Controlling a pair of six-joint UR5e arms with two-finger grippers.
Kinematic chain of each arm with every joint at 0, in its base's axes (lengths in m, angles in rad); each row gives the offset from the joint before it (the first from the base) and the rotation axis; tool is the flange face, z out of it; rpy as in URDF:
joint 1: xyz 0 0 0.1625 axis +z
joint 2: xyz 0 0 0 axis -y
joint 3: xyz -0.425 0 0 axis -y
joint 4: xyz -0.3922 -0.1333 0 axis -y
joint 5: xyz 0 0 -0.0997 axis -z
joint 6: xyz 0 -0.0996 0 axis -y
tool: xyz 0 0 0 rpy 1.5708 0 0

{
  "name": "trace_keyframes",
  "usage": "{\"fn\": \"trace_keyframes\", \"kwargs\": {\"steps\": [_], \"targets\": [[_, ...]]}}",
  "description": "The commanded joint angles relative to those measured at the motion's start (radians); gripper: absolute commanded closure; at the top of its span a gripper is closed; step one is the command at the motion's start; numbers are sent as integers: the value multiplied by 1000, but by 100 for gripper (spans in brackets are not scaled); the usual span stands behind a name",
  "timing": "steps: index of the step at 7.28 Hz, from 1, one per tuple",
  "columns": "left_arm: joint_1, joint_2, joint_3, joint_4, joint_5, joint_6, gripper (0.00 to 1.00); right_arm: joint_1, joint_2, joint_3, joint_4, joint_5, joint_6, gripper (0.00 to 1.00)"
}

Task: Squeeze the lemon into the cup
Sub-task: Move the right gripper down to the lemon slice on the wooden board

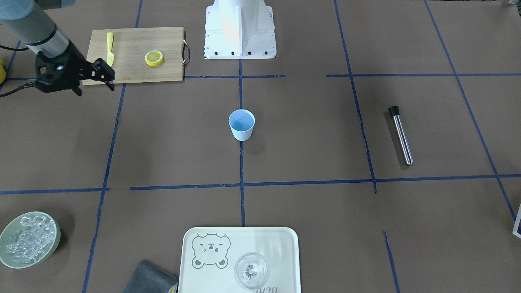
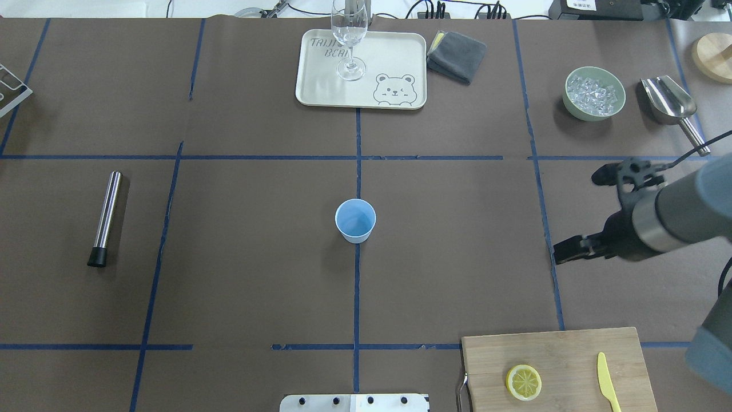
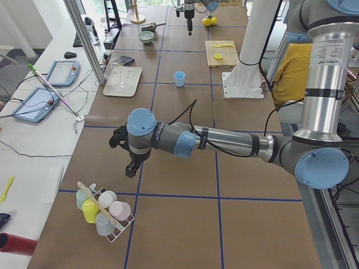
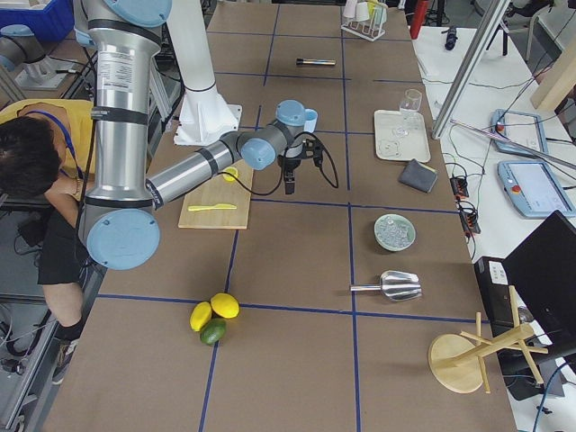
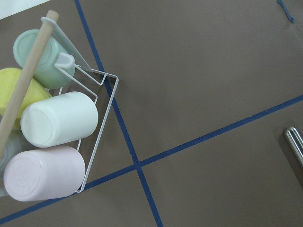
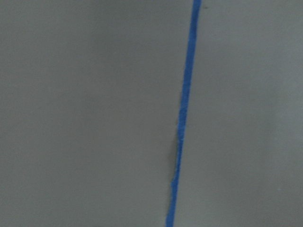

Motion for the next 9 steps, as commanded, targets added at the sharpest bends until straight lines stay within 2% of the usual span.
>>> {"fn": "trace_keyframes", "kwargs": {"steps": [1,2,3,4,5,9], "targets": [[3,1,3,-8,-3,-83,0,-271,-5,75,28,-179,304,0],[18,0,1,-8,-3,-116,0,-384,-7,87,27,-261,430,0],[18,1,0,-8,-3,-116,0,-477,-28,89,22,-317,452,0],[18,1,-3,-8,-3,-118,0,-503,-50,88,22,-335,469,0],[18,1,-5,-8,-3,-119,0,-561,-48,78,20,-409,553,0],[18,1,-8,-6,-3,-119,0,-571,-42,19,23,-428,568,0]]}}
